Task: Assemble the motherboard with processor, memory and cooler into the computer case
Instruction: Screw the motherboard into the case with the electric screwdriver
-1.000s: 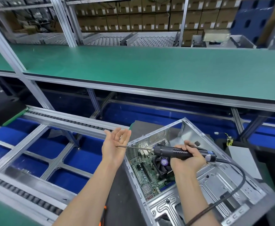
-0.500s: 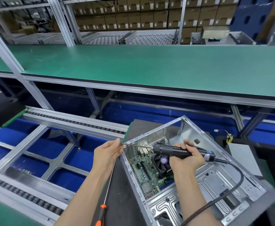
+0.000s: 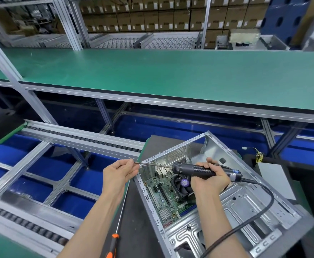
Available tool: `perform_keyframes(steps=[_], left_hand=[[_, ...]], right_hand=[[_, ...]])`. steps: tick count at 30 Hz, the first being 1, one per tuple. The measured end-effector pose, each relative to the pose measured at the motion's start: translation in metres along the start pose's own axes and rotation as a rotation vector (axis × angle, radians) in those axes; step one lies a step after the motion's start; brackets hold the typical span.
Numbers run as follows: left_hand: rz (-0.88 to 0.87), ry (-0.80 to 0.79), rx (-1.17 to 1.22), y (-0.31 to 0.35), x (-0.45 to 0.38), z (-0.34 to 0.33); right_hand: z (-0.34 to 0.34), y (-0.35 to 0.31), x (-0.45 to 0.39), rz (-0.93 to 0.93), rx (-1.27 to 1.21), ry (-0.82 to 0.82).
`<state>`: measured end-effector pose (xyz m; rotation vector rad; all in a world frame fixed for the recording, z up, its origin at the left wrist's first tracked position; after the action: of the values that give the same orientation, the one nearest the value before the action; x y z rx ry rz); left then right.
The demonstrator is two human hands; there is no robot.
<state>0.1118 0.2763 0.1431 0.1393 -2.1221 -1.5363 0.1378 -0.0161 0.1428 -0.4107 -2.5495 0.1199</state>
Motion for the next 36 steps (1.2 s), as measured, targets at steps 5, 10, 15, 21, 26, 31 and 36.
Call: perform_keyframes(steps=[5, 10, 15, 21, 26, 31, 36], left_hand=[[-0.019, -0.025, -0.03, 0.003, -0.006, 0.002], [-0.038, -0.073, -0.161, 0.008, -0.013, 0.003], [-0.032, -0.107, -0.244, 0.012, -0.017, 0.001], [-0.046, -0.064, -0.184, 0.008, -0.015, -0.001], [-0.096, -0.027, -0.161, 0.009, -0.015, -0.002], [-0.12, -0.024, -0.142, 0.008, -0.013, -0.005], [-0.161, -0.032, -0.238, 0.011, -0.013, -0.008]], right_hand=[[-0.001, 0.001, -0.002, -0.015, 0.0, 0.007], [-0.002, 0.004, -0.004, -0.036, -0.003, 0.019], [-0.003, 0.005, -0.005, -0.04, -0.004, 0.007], [-0.002, 0.006, -0.008, -0.028, -0.023, -0.01], [0.0, 0.006, -0.007, -0.015, -0.046, -0.015], [-0.004, 0.003, -0.009, -0.008, -0.039, -0.013], [-0.01, -0.001, -0.013, 0.004, -0.028, -0.029]])
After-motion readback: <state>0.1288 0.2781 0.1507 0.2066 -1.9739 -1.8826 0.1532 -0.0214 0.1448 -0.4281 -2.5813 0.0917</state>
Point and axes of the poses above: each hand's wrist, its own x-axis away from the middle knuckle, its own z-axis out of the back of the hand, y = z × x, the point moved 9 cm from there along -x, towards the middle knuckle, and after that the axes turned 6 degrees about z, right-handed, at the moved point
